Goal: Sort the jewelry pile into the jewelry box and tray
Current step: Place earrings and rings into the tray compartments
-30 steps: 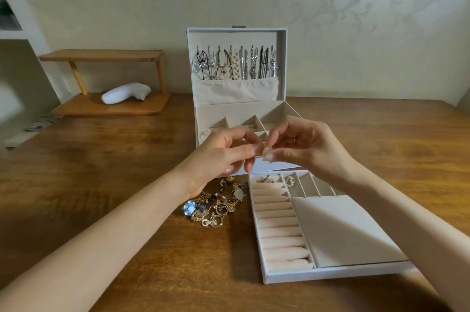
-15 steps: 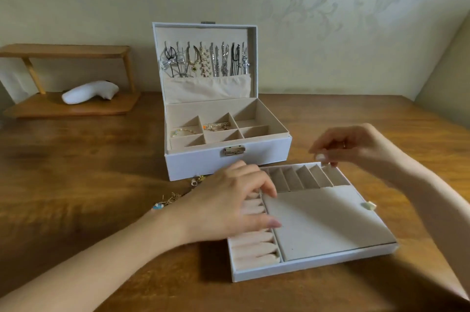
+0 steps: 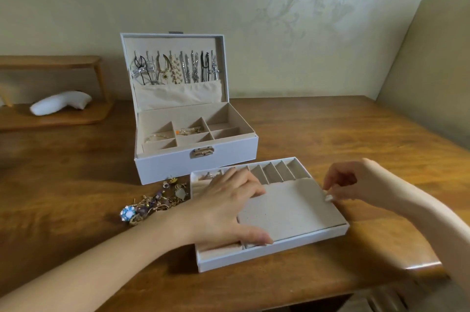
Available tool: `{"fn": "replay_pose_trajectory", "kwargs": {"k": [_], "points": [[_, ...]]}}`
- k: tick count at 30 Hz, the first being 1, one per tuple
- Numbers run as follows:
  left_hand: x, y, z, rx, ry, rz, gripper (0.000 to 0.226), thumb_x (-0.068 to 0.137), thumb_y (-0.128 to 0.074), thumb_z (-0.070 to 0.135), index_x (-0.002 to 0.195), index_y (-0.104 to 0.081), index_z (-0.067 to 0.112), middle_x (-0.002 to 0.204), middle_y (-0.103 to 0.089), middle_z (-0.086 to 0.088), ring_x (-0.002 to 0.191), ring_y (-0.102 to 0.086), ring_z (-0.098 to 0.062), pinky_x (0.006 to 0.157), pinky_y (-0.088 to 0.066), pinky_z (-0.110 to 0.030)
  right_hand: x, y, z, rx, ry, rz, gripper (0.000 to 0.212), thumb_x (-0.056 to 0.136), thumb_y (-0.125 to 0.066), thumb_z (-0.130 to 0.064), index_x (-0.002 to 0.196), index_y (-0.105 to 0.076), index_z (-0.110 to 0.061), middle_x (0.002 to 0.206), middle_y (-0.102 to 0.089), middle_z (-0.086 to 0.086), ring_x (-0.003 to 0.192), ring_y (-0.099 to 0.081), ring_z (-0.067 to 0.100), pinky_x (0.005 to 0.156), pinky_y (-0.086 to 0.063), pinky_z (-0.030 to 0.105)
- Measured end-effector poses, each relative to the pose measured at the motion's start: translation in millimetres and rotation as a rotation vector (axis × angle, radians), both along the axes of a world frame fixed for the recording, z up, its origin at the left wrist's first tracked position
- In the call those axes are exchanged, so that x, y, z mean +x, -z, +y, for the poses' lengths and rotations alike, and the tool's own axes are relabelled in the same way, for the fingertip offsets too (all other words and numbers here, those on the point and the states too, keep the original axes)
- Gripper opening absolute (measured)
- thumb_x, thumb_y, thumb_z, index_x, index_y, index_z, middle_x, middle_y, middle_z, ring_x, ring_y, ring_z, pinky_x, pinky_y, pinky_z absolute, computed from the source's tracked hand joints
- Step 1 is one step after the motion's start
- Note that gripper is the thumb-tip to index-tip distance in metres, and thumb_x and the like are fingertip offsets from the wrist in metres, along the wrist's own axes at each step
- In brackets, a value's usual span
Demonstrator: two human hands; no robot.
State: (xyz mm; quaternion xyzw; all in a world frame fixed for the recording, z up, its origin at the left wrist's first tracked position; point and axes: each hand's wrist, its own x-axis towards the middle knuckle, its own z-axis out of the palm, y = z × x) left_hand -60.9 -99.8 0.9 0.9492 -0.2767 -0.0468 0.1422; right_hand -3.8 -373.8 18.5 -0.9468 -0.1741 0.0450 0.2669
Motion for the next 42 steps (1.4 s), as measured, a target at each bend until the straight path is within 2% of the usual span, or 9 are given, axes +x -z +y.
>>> {"fn": "replay_pose_trajectory", "kwargs": {"k": [6,12,16,19,22,25,32,38,42], "points": [[-4,0,1,-0.055,-0.014,0.018,0.084,0.077,-0.057,0.066,0.145,-0.022,0.032,0.137,-0.020,0.020,0.122,-0.013,0.005,0.102,-0.014,-0.017,3,-7,6,0.037,0.002,0.033,0.018,0.076,-0.076,-0.010,0.065,-0.065,-0.018,0.058,-0.057,-0.009,0.057,-0.046,0.006,0.055,-0.035,0.019],[-12,-5,-5,-0.219,-0.125,0.005,0.118,0.064,-0.070,0.066,0.142,0.015,0.042,0.144,-0.008,0.024,0.126,-0.011,0.008,0.105,-0.010,-0.018,-6,-53,31,0.703,-0.205,0.057,0.015,0.065,-0.079,-0.016,0.063,-0.065,-0.013,0.058,-0.050,0.003,0.054,-0.040,0.011,0.050,-0.033,0.017],[-21,-4,-1,-0.509,-0.208,0.048,0.121,0.056,-0.078,0.060,0.137,0.011,0.051,0.132,-0.028,0.025,0.121,-0.036,0.006,0.102,-0.039,-0.021,-5,-54,62,0.930,-0.309,0.106,0.020,0.057,-0.082,-0.008,0.068,-0.066,-0.014,0.059,-0.060,-0.001,0.051,-0.048,0.009,0.049,-0.041,0.017],[-34,-6,21,-0.762,-0.270,0.136,0.119,0.044,-0.076,0.060,0.141,-0.013,0.030,0.117,-0.042,0.027,0.104,-0.043,0.021,0.080,-0.044,-0.004,0,-33,78,0.751,-0.265,0.140,0.017,0.065,-0.076,0.003,0.073,-0.063,-0.003,0.063,-0.067,0.009,0.052,-0.060,0.015,0.051,-0.050,0.022],[-46,-4,54,-0.925,-0.275,0.136,0.113,0.036,-0.082,0.065,0.134,-0.032,0.041,0.112,-0.056,0.027,0.108,-0.050,0.013,0.082,-0.046,-0.006,-1,-8,97,0.519,-0.271,0.181,0.016,0.073,-0.073,0.009,0.079,-0.068,-0.006,0.073,-0.072,0.016,0.062,-0.070,0.025,0.059,-0.056,0.027],[-57,11,77,-0.902,-0.302,0.022,0.135,0.045,-0.083,0.063,0.148,-0.001,0.030,0.118,-0.060,0.023,0.111,-0.055,0.006,0.097,-0.044,-0.016,-5,7,113,0.343,-0.258,0.102,0.017,0.074,-0.075,0.004,0.080,-0.070,-0.011,0.076,-0.074,0.005,0.069,-0.071,0.014,0.066,-0.057,0.022],[-90,13,108,-0.840,-0.407,0.112,0.098,0.031,-0.079,0.075,0.118,-0.036,0.066,0.127,-0.048,0.034,0.119,-0.044,0.012,0.096,-0.039,-0.025,-5,10,119,0.157,-0.274,-0.004,0.018,0.075,-0.078,-0.007,0.076,-0.069,-0.023,0.078,-0.074,-0.005,0.069,-0.067,0.002,0.070,-0.053,0.016],[-107,28,100,-0.523,-0.367,0.175,0.108,0.040,-0.062,0.089,0.122,0.007,0.076,0.133,-0.011,0.053,0.125,-0.009,0.029,0.099,-0.024,-0.007,4,-2,101,0.128,-0.254,0.092,0.009,0.075,-0.078,-0.006,0.081,-0.072,-0.009,0.077,-0.075,-0.001,0.072,-0.071,0.013,0.074,-0.057,0.024],[-102,32,107,-0.320,-0.329,0.082,0.095,0.040,-0.030,0.103,0.119,0.014,0.077,0.111,-0.030,0.033,0.115,-0.030,0.007,0.092,-0.027,-0.008,-1,-1,102,0.110,-0.201,0.092,0.011,0.069,-0.082,-0.008,0.073,-0.074,-0.014,0.063,-0.069,-0.007,0.053,-0.057,-0.003,0.056,-0.044,0.011]]}}
